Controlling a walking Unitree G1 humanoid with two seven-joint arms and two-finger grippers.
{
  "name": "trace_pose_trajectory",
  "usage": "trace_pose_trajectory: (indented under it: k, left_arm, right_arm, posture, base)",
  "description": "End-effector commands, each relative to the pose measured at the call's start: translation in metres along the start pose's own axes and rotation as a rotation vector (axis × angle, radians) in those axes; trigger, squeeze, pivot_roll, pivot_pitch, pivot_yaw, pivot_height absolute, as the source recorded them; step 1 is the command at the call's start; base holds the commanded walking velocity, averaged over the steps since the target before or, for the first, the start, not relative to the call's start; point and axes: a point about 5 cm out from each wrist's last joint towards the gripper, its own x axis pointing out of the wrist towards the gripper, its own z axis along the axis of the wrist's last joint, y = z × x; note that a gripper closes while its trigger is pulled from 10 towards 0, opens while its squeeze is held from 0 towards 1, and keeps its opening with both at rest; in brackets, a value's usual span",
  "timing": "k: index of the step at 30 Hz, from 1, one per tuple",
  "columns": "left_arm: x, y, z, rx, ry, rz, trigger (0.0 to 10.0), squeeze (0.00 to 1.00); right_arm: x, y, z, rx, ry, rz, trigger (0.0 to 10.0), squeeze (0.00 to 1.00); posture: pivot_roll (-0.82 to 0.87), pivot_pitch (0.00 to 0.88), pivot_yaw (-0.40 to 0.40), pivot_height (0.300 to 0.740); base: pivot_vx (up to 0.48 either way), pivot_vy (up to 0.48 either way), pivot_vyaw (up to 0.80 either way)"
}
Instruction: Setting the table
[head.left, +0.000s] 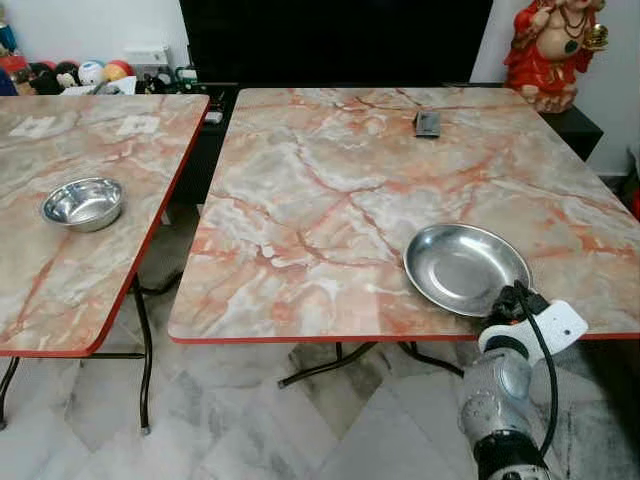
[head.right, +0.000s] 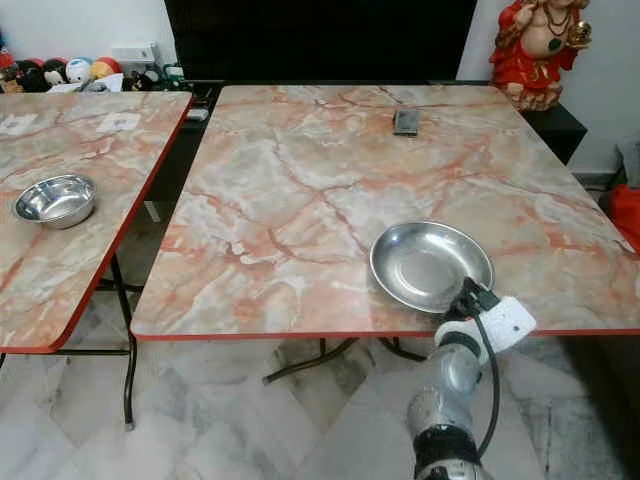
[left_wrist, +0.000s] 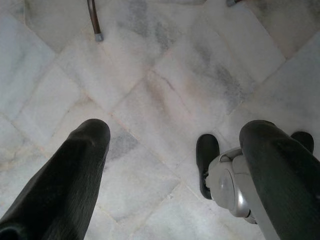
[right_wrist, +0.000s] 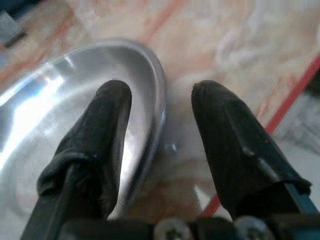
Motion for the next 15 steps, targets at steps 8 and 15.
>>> trace_pose_trajectory:
  k: [8, 15]
  left_arm:
    - [-0.004, -0.001, -0.012, 0.000, 0.052, 0.000, 10.0, 0.00]
    - [-0.003, 0.002, -0.010, -0.013, 0.053, 0.009, 10.0, 0.00]
  right_arm:
    - [-0.010, 0.007, 0.018, -0.102, -0.124, 0.122, 10.0, 0.00]
    - [-0.028, 0.007, 0.026, -0.281, -0.169, 0.315, 10.0, 0.00]
  posture:
    - [0.03, 0.116, -0.022, 0.740]
    - [0.02, 0.104, -0.022, 0.740]
  base:
    - [0.000, 0.000, 0.00]
    - [0.000, 0.000, 0.00]
